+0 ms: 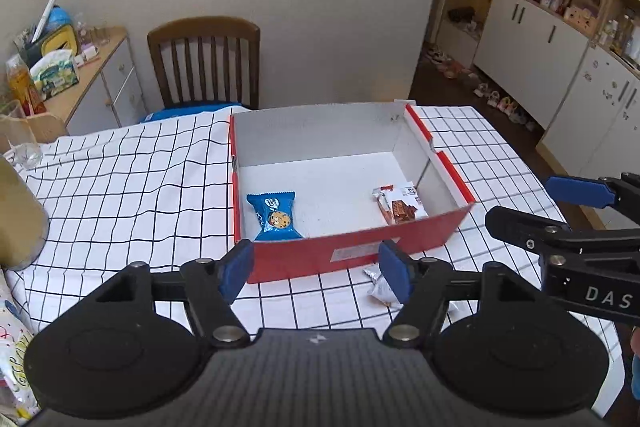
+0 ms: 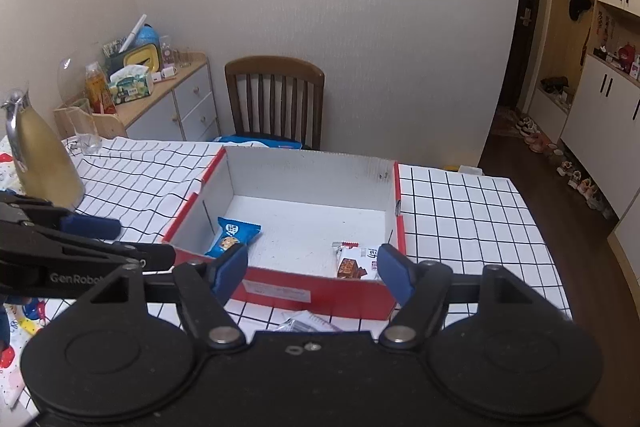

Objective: Organize snacks
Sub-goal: 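Withdraw both open tools from the box back toward the snack pile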

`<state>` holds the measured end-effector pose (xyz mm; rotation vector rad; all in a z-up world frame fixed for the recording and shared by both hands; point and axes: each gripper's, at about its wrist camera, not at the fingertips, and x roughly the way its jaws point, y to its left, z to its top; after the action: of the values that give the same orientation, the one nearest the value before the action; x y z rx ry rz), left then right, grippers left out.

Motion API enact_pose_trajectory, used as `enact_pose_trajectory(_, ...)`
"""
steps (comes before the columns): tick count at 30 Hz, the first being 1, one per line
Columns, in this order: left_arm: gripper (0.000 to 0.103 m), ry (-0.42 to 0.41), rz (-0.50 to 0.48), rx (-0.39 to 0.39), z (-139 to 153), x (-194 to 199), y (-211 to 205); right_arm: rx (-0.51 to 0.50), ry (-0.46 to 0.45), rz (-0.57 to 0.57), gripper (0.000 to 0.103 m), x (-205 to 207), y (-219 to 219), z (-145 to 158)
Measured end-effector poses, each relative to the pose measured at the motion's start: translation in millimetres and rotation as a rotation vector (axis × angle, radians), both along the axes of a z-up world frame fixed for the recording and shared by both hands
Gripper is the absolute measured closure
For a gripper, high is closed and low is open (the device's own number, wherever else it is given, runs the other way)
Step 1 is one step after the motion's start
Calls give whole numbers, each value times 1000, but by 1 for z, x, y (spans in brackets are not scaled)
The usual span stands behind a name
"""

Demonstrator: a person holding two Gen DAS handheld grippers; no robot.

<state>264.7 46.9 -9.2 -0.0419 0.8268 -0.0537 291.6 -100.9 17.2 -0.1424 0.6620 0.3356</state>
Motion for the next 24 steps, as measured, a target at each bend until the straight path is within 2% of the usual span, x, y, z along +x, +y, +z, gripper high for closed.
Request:
enact_pose_trajectory(8,34,-31,-21,-22,3,-40,9,10,-51,-5,19,-44,-9,3)
enact_pose_trajectory(11,23,-46,-17,-34,0,-55,13,31,-54,-26,14,-58,-17,-2)
enact_pose_trajectory(16,21,-74,-15,-40,-6,-76,15,39,-55,-55,3,-83,-28,-17)
enact_pose_trajectory(20,19,-96,-1,-10,-16,-94,12,49,-45,-81,0,-98,-39,-29)
enact_pose_trajectory(24,17,-77,-5,-43,-33,-109,10,75,-22,-137,0,-107,-50,-43)
